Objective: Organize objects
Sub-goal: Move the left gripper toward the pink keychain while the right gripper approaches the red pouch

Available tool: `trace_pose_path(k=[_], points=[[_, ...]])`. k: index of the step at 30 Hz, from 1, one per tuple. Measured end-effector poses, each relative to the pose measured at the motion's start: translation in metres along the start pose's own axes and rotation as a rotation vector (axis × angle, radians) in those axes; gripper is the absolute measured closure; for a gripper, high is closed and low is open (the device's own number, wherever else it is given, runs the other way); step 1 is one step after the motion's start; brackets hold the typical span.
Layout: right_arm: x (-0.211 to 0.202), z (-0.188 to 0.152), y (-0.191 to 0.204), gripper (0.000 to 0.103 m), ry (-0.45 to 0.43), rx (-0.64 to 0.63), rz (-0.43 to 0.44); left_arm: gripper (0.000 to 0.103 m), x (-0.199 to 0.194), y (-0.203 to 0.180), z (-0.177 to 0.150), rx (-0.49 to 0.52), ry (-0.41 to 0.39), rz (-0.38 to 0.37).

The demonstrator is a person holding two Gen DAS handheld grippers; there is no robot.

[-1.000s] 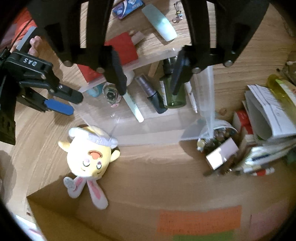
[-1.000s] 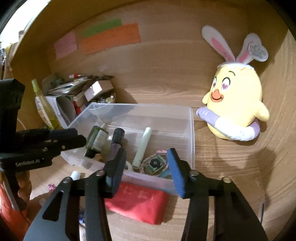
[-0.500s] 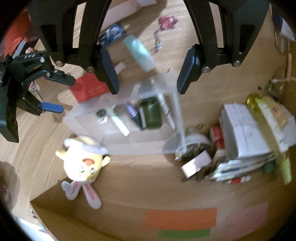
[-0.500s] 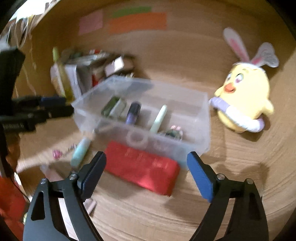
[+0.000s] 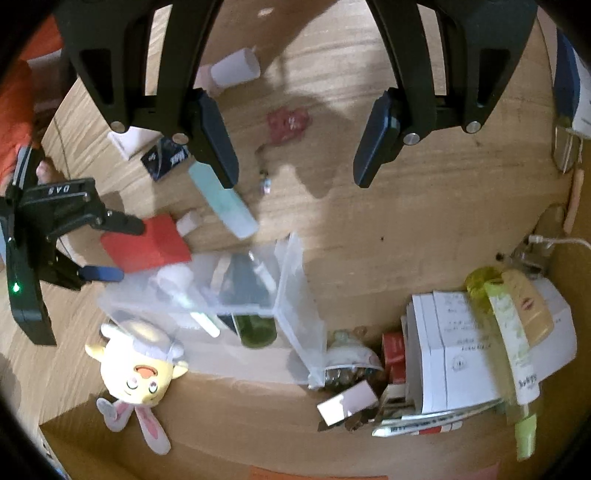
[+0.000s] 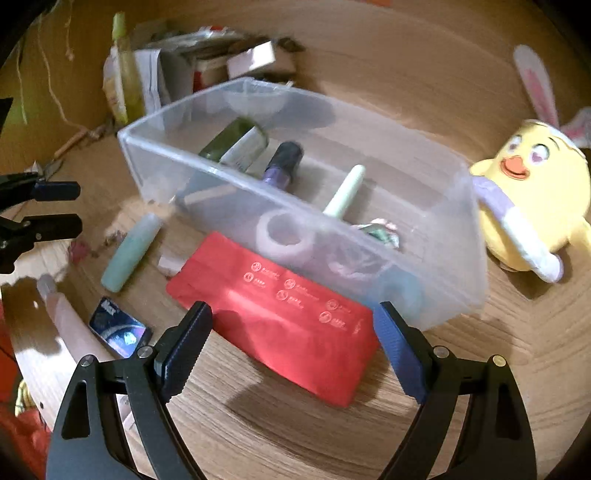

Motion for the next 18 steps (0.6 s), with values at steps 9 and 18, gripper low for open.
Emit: trace_pose_path(k=[9,18], points=[[-0.018,-0.029,0.012,0.015,0.052,-0.02,0.046,0.039,0.007,-0.003,-0.02,0.003,0.048,-0.018],[-0.011,-0.011,0.009,0.014,0.022,-0.055,0.002,0.039,0.005,-0.003,-0.028,-0.026,0.049,-0.037]])
Point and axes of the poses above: each gripper's, at about its wrist camera, not at the fingertips, and x roughly the way its jaws point, y to its left, z to its top, the point moved 9 cm from there along x, roughly the way its jaws point, and after that the axes turned 4 degrees about x, right-handed, at the moved point
